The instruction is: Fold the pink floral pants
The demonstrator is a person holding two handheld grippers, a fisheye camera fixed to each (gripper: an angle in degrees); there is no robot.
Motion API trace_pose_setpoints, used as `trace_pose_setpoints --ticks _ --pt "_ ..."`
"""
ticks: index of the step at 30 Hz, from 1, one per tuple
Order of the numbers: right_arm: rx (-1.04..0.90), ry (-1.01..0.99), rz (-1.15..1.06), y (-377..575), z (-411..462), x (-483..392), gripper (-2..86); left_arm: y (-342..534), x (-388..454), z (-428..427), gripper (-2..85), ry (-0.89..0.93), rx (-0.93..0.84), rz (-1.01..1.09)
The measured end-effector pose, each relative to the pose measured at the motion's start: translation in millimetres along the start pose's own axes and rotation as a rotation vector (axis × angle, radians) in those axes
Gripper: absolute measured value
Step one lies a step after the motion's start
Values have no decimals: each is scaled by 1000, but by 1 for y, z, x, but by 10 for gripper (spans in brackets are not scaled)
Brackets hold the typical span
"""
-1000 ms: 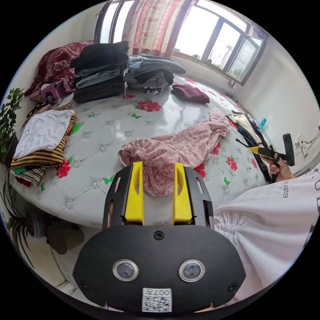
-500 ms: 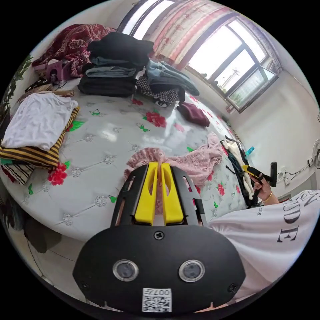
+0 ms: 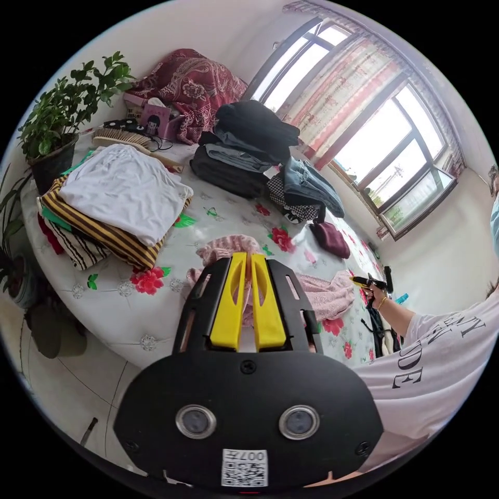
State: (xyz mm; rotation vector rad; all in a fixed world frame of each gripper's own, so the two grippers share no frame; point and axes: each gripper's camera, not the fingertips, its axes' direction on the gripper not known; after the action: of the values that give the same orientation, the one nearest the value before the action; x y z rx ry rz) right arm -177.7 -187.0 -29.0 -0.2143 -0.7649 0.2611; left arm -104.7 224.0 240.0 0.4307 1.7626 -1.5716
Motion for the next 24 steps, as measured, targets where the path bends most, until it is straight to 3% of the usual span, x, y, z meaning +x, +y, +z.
trace_pose_setpoints --ticks 3,7,9,13,19,24 --pt "-86 35 -37 -22 38 -11 101 -14 8 1 -8 -7 12 -33" --pt "-41 265 -187 -16 41 -34 34 -26 29 2 -9 -63 18 -34" --pt "-9 204 -159 -10 20 -24 16 -29 39 -1 -9 -60 35 -36" --pt "308 -114 79 52 -86 36 2 -36 68 -26 -9 -16 97 23" --pt "679 -165 149 198 -211 65 -1 -30 117 -83 -9 160 251 165" --pt "822 -146 190 277 -274 80 -1 -10 138 -147 -9 368 467 209"
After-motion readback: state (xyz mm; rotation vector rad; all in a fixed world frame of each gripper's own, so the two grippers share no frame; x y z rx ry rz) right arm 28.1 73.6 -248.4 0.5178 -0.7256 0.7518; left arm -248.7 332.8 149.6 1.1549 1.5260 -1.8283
